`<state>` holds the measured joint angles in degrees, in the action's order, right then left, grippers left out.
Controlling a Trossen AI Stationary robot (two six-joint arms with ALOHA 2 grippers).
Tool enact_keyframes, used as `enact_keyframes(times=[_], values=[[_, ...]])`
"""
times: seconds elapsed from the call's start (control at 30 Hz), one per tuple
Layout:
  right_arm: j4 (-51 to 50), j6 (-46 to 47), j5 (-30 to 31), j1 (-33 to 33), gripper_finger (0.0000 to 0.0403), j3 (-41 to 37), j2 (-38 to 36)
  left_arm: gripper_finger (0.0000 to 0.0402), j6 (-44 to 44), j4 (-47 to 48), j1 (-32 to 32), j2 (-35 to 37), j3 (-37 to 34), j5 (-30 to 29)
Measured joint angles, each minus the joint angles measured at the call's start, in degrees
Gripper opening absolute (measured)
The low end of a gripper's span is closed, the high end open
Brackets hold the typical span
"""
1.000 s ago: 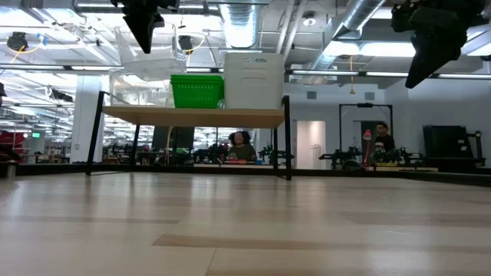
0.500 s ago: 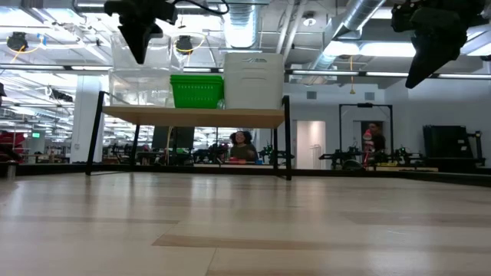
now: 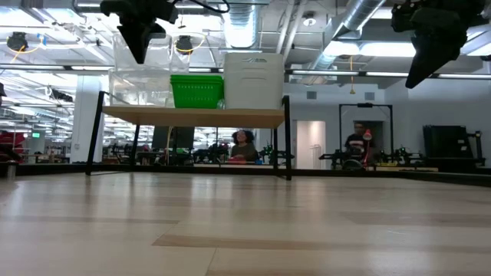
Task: Stack baskets on shelf by color
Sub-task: Stack the left transparent bin on top of the transparent bin on the shelf
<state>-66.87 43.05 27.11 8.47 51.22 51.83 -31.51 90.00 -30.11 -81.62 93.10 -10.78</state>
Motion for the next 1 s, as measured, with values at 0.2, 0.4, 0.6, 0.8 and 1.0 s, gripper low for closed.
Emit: enact_keyframes(times=[0.2, 0.4, 0.6, 0.8, 1.0], values=[[0.02, 0.00, 0.00, 0.00, 0.0052, 0.00, 0.00, 0.0018, -1.05, -0.01, 0.02, 0.00, 0.00, -1.19], [-0.02, -0.02, 0.00, 0.00, 0.0052, 0.00, 0.00, 0.0065, -0.87, 0.00, 0.02, 0.00, 0.00, -1.60], [-0.04, 0.00, 0.00, 0.00, 0.0052, 0.00, 0.00, 0.0095, -0.51, -0.01, 0.02, 0.02, 0.00, -1.62], [-0.02, 0.00, 0.00, 0.00, 0.0052, 0.00, 0.00, 0.0103, 0.47, -0.01, 0.02, 0.02, 0.00, -1.88], [-0.02, 0.02, 0.00, 0.00, 0.0052, 0.00, 0.00, 0.0103, 1.22, 0.00, 0.02, 0.02, 0.00, -2.74]])
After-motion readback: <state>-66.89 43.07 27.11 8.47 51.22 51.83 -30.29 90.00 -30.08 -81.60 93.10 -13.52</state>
